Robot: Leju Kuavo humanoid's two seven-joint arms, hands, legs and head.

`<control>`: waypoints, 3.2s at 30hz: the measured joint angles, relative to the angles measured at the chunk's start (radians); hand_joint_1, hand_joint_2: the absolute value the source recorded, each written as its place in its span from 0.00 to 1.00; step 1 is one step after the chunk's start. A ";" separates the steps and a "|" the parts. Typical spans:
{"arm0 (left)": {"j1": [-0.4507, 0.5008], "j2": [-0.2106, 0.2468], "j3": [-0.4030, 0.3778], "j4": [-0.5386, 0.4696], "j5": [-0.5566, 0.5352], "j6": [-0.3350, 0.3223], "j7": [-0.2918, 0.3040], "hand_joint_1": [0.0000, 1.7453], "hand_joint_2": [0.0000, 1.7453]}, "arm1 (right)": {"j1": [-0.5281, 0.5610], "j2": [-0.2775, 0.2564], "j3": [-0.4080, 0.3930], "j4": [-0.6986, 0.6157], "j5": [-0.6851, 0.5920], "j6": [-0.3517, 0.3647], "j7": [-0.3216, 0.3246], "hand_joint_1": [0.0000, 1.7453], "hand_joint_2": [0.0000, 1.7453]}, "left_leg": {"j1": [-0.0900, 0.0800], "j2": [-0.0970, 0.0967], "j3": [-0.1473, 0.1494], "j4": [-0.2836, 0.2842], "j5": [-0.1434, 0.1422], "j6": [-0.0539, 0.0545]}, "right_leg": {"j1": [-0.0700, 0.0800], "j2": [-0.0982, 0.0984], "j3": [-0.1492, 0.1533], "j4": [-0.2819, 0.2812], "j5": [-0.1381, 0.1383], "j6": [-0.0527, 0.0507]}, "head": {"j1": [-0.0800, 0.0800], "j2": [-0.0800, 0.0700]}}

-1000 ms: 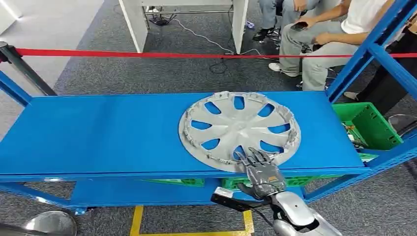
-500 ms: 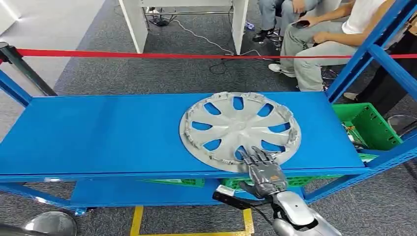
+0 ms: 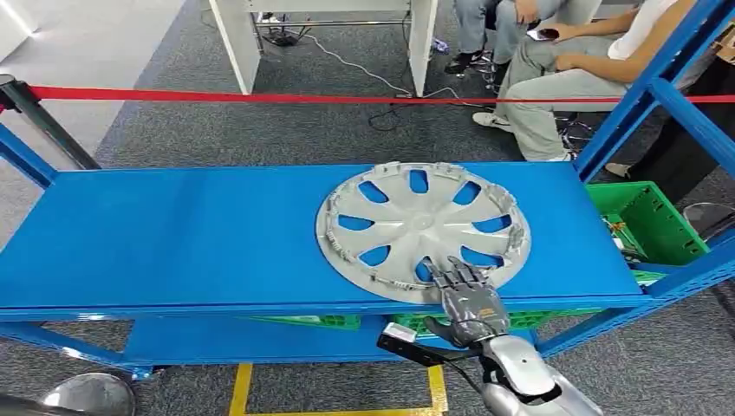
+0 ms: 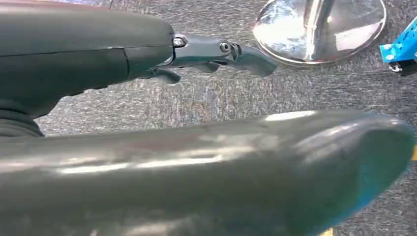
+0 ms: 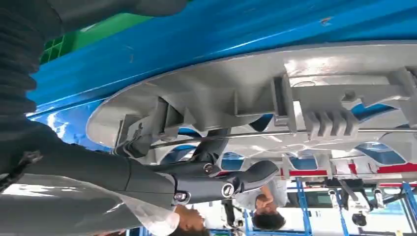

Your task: Take the parts from the cabinet and place them on the table.

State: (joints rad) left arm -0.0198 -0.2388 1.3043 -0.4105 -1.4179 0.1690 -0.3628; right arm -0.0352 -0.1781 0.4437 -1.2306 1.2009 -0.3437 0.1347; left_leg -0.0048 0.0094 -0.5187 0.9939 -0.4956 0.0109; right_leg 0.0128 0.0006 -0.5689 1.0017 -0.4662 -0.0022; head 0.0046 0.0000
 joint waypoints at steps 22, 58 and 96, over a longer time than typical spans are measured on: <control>-0.009 0.016 0.000 0.029 -0.015 0.007 -0.011 0.00 0.00 | -0.006 0.008 0.000 0.010 0.056 -0.028 -0.031 1.00 1.00 | 0.000 0.002 0.003 0.000 -0.002 -0.002 | 0.000 0.005 0.001 0.000 0.001 0.000 | 0.000 0.000; -0.009 0.030 0.000 0.062 0.025 0.007 -0.039 0.00 0.00 | 0.065 0.013 -0.028 -0.237 0.152 -0.140 -0.053 1.00 1.00 | 0.000 0.001 -0.003 0.000 -0.001 0.000 | 0.000 0.001 -0.005 0.000 0.000 0.001 | 0.000 0.000; -0.008 0.017 0.009 0.060 -0.001 0.019 -0.032 0.00 0.00 | -0.014 0.013 0.073 -0.584 0.301 -0.250 -0.083 1.00 1.00 | 0.000 0.001 -0.004 0.000 -0.002 0.001 | 0.000 0.001 -0.006 0.001 -0.002 0.001 | 0.000 0.000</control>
State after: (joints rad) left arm -0.0274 -0.2220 1.3130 -0.3510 -1.4187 0.1885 -0.3952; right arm -0.0489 -0.1648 0.5168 -1.8147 1.5022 -0.5936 0.0519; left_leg -0.0047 0.0104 -0.5224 0.9939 -0.4978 0.0120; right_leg 0.0128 0.0018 -0.5748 1.0023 -0.4679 -0.0012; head 0.0046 0.0000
